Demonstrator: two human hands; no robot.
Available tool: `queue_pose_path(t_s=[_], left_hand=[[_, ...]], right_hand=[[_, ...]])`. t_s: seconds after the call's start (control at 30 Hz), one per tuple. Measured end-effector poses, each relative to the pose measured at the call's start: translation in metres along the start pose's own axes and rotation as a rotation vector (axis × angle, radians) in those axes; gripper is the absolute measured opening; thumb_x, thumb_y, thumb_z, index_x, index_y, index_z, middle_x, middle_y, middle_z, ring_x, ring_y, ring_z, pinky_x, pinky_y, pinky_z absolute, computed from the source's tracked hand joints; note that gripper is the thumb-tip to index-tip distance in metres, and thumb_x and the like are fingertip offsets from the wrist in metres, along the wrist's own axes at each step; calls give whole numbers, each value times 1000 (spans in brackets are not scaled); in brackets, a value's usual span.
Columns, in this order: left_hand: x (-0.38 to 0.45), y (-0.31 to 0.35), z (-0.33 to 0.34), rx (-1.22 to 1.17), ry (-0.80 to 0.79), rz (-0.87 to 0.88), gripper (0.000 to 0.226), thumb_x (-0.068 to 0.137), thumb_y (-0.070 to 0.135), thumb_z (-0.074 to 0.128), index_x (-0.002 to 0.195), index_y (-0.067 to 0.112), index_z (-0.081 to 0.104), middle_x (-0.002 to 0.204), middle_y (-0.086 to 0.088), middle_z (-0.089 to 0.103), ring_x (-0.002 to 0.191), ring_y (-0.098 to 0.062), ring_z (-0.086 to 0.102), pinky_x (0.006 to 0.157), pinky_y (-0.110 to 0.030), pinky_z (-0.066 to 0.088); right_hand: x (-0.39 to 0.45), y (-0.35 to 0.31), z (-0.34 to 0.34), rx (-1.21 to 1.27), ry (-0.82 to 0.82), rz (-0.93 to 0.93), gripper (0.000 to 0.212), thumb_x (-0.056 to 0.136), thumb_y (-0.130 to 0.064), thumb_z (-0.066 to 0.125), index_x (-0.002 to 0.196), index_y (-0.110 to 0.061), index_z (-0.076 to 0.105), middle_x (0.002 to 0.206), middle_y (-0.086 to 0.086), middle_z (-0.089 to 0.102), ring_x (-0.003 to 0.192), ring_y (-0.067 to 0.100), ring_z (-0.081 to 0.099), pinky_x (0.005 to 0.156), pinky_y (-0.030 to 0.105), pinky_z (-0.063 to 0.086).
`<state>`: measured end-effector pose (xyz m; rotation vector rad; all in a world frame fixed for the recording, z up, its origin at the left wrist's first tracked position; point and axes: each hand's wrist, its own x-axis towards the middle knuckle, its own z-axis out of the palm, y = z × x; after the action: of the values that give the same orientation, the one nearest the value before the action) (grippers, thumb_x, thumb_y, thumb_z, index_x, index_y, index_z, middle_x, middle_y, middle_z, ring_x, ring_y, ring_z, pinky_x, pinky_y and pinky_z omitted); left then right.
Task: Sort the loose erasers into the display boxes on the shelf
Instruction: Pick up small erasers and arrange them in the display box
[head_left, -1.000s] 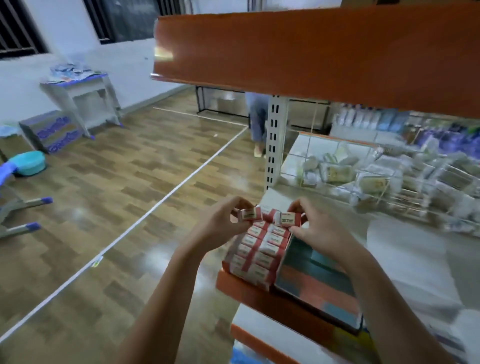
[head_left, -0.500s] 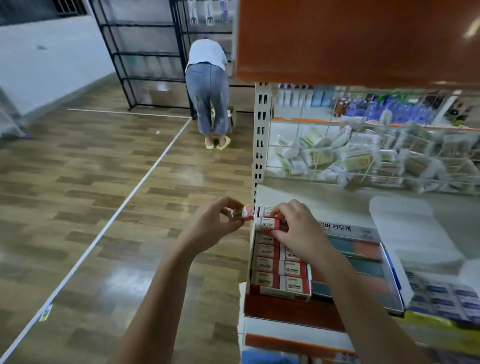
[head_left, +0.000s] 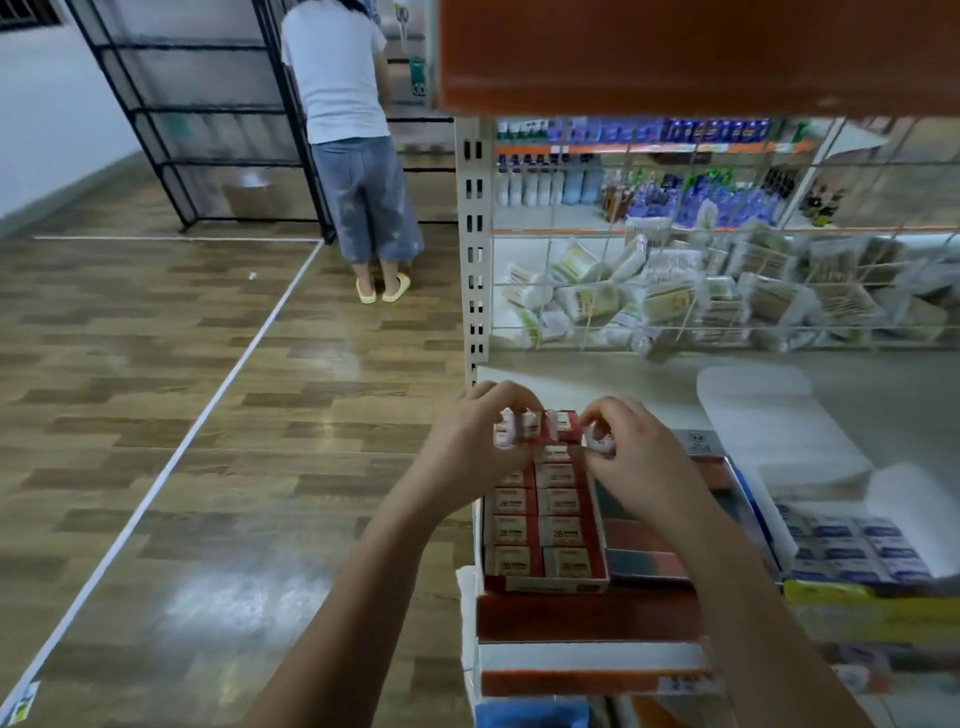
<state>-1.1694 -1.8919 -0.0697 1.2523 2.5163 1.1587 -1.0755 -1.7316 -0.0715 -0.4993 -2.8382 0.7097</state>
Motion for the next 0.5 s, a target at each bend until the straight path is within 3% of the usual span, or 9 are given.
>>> queue_pose_path(t_s=[0.13, 0.33, 0.5], left_hand=[[7, 9, 20, 125, -45, 5, 23, 82, 33, 64, 103, 31, 54, 103, 13, 59, 99, -13, 47, 87, -36, 43], [6, 7, 31, 412, -62, -37, 37, 88, 39, 55, 125, 35, 52, 125, 11, 51, 117, -14, 37, 96, -32, 27], [4, 10, 35, 474, 25, -53, 29, 89, 40, 56, 117, 33, 54, 119, 10, 54, 114, -14, 39, 93, -30, 27]], right_hand=[[-14, 8, -1, -44, -67, 75, 17, 90, -38, 56, 101, -26, 50, 97, -13, 49, 88, 5, 49, 75, 20, 43], [-22, 6, 2, 15, -143, 113, 21, 89, -38, 56, 102, -23, 53, 98, -8, 57, 88, 8, 55, 77, 25, 48], [-22, 5, -1, 19, -160, 97, 24, 89, -40, 56, 106, -23, 53, 102, -8, 58, 90, 9, 56, 79, 26, 50]])
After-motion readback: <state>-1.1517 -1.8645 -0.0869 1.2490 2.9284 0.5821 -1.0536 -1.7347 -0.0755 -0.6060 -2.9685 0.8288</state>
